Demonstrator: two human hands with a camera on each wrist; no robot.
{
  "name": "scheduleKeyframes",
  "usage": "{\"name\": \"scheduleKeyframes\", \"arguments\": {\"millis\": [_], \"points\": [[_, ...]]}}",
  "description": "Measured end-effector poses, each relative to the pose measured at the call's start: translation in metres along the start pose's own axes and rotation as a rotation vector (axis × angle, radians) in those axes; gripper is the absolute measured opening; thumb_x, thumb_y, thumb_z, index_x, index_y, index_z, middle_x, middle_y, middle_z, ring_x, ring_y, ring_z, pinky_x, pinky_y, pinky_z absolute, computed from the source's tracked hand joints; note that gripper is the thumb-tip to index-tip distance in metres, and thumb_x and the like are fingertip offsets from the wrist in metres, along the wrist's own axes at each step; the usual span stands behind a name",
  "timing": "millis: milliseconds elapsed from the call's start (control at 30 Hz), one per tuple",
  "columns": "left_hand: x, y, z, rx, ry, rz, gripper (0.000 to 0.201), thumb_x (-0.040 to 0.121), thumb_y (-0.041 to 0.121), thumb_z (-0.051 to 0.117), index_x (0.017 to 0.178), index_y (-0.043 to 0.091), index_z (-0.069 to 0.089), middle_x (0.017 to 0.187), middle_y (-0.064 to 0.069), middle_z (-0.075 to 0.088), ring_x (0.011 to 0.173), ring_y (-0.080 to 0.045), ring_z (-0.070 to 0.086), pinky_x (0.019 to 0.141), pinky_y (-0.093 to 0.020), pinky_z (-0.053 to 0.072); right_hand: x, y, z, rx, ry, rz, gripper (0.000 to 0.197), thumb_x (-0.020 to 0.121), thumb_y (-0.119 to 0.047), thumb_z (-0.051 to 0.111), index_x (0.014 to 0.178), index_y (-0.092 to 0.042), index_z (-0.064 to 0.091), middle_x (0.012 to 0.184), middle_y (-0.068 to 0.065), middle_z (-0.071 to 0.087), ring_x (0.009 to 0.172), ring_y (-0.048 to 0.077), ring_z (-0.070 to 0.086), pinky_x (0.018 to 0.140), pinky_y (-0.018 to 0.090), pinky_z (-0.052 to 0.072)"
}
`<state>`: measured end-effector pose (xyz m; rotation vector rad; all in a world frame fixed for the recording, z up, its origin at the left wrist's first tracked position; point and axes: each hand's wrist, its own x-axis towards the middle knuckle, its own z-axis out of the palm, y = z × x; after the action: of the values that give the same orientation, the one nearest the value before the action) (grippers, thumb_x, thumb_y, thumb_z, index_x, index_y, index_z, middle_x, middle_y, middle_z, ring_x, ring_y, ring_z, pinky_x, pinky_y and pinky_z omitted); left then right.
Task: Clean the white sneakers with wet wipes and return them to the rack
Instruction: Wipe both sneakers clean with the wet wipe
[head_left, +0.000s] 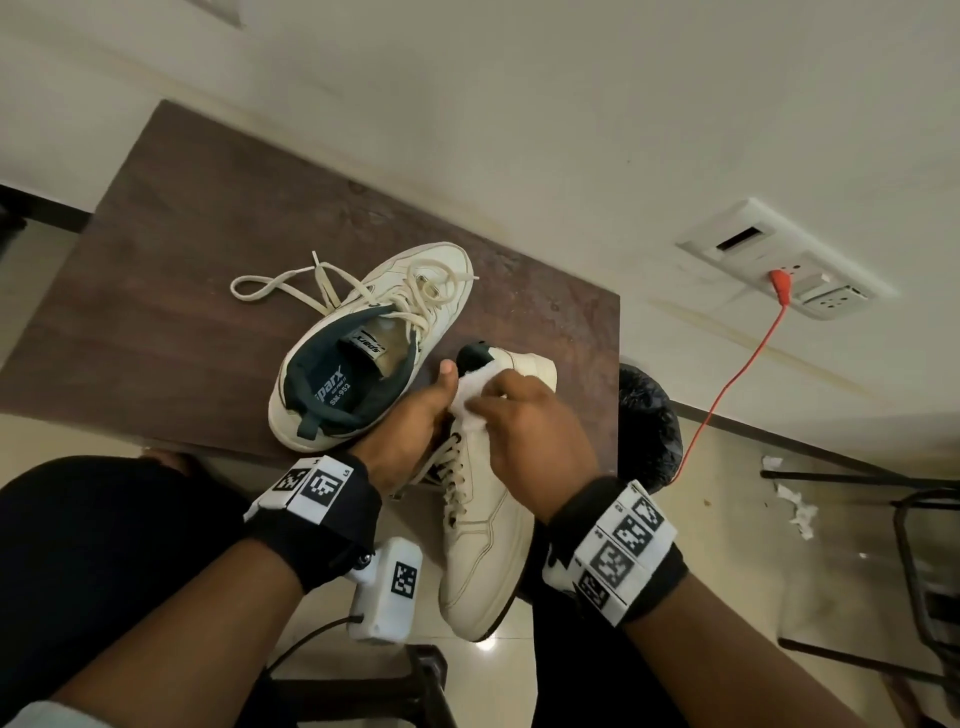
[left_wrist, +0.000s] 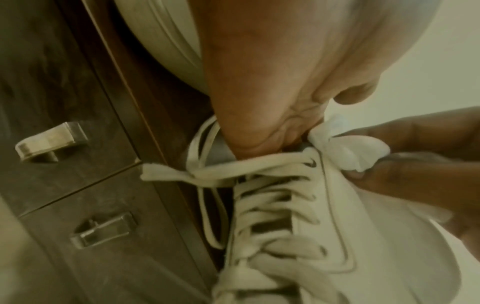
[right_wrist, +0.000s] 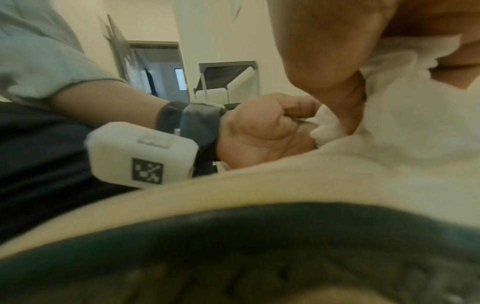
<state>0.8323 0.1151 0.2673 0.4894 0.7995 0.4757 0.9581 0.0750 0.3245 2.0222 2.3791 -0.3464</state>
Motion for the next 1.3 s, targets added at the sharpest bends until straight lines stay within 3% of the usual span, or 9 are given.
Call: {"name": "scheduleKeyframes", "arguments": {"millis": [100, 200, 367, 567, 733, 833, 933, 1133, 1300], "points": [[0.004, -0.001, 0.003, -0.057, -0.025, -0.012, 0.065, 0.091, 0.060, 0.033, 0.128, 0.013, 0.057, 0.123, -0.014, 0.064, 0.116, -0.025, 0.059, 0.100, -0.038, 0.045, -0.022, -0.005, 0.000, -0.029, -0.105, -0.103, 0.030, 0.067, 0.003, 0.071, 0.091, -0.014, 0.074, 0.090, 0.003, 0.061, 0.075, 0.023, 0.055, 0.053, 0.031, 0.047], [0.009, -0.004, 0.006, -0.078, -0.068, -0.014, 0.066, 0.095, 0.055, 0.020, 0.125, 0.009, 0.058, 0.117, -0.012, 0.067, 0.104, -0.021, 0.065, 0.084, -0.029, 0.055, -0.042, -0.009, 0.000, -0.061, -0.181, -0.161, 0.027, 0.065, 0.000, 0.074, 0.088, -0.015, 0.074, 0.088, 0.002, 0.062, 0.074, 0.020, 0.055, 0.050, 0.028, 0.045], [0.011, -0.004, 0.007, -0.111, -0.070, 0.017, 0.060, 0.099, 0.050, 0.021, 0.121, 0.010, 0.060, 0.114, -0.014, 0.068, 0.100, -0.020, 0.067, 0.080, -0.028, 0.056, -0.017, 0.005, -0.004, -0.039, -0.015, -0.001, 0.029, 0.068, 0.004, 0.070, 0.093, -0.010, 0.074, 0.087, 0.006, 0.063, 0.072, 0.026, 0.059, 0.054, 0.031, 0.050], [0.013, -0.008, 0.000, 0.033, -0.002, 0.097, 0.035, 0.096, 0.004, 0.041, 0.129, 0.006, 0.054, 0.119, -0.016, 0.064, 0.108, -0.029, 0.061, 0.092, -0.038, 0.050, 0.000, 0.010, -0.005, 0.070, 0.024, 0.070, 0.027, 0.075, 0.004, 0.064, 0.097, -0.009, 0.073, 0.090, 0.006, 0.064, 0.077, 0.026, 0.063, 0.064, 0.033, 0.053], [0.019, -0.011, 0.002, 0.166, 0.026, 0.138, 0.035, 0.097, 0.002, 0.042, 0.126, 0.014, 0.057, 0.072, 0.005, 0.065, 0.050, 0.000, 0.053, 0.047, -0.015, 0.042, -0.048, -0.006, -0.002, 0.131, -0.068, -0.054, 0.028, 0.071, 0.004, 0.071, 0.095, -0.012, 0.074, 0.092, 0.004, 0.067, 0.079, 0.019, 0.065, 0.070, 0.025, 0.050], [0.018, -0.010, 0.003, 0.158, 0.033, 0.146, 0.035, 0.097, 0.003, 0.042, 0.127, 0.014, 0.057, 0.106, -0.008, 0.068, 0.084, -0.013, 0.067, 0.074, -0.026, 0.054, -0.038, 0.006, 0.004, 0.112, 0.021, 0.004, 0.025, 0.072, 0.005, 0.069, 0.093, -0.009, 0.074, 0.090, 0.006, 0.067, 0.074, 0.023, 0.065, 0.065, 0.028, 0.053], [0.017, -0.009, 0.003, 0.146, 0.039, 0.162, 0.036, 0.096, 0.003, 0.043, 0.128, 0.012, 0.056, 0.123, -0.012, 0.063, 0.114, -0.027, 0.060, 0.100, -0.042, 0.046, -0.011, 0.026, 0.003, 0.065, 0.146, 0.113, 0.021, 0.070, 0.008, 0.069, 0.087, -0.004, 0.073, 0.083, 0.009, 0.066, 0.064, 0.026, 0.064, 0.058, 0.024, 0.046], [0.023, -0.011, 0.004, 0.141, 0.058, 0.219, 0.036, 0.097, 0.001, 0.042, 0.124, 0.020, 0.056, 0.115, 0.001, 0.066, 0.101, -0.012, 0.064, 0.091, -0.026, 0.052, 0.010, 0.050, -0.003, 0.075, 0.245, 0.222, 0.022, 0.075, 0.009, 0.062, 0.089, -0.002, 0.074, 0.083, 0.010, 0.068, 0.071, 0.026, 0.064, 0.064, 0.027, 0.050], [0.030, -0.011, 0.010, 0.098, 0.086, 0.287, 0.039, 0.097, 0.000, 0.042, 0.129, 0.020, 0.053, 0.121, 0.001, 0.063, 0.109, -0.010, 0.061, 0.095, -0.025, 0.049, -0.028, 0.027, 0.000, 0.207, 0.037, 0.138, 0.026, 0.077, 0.008, 0.063, 0.095, -0.008, 0.074, 0.098, 0.007, 0.070, 0.089, 0.019, 0.065, 0.083, 0.031, 0.052]]}}
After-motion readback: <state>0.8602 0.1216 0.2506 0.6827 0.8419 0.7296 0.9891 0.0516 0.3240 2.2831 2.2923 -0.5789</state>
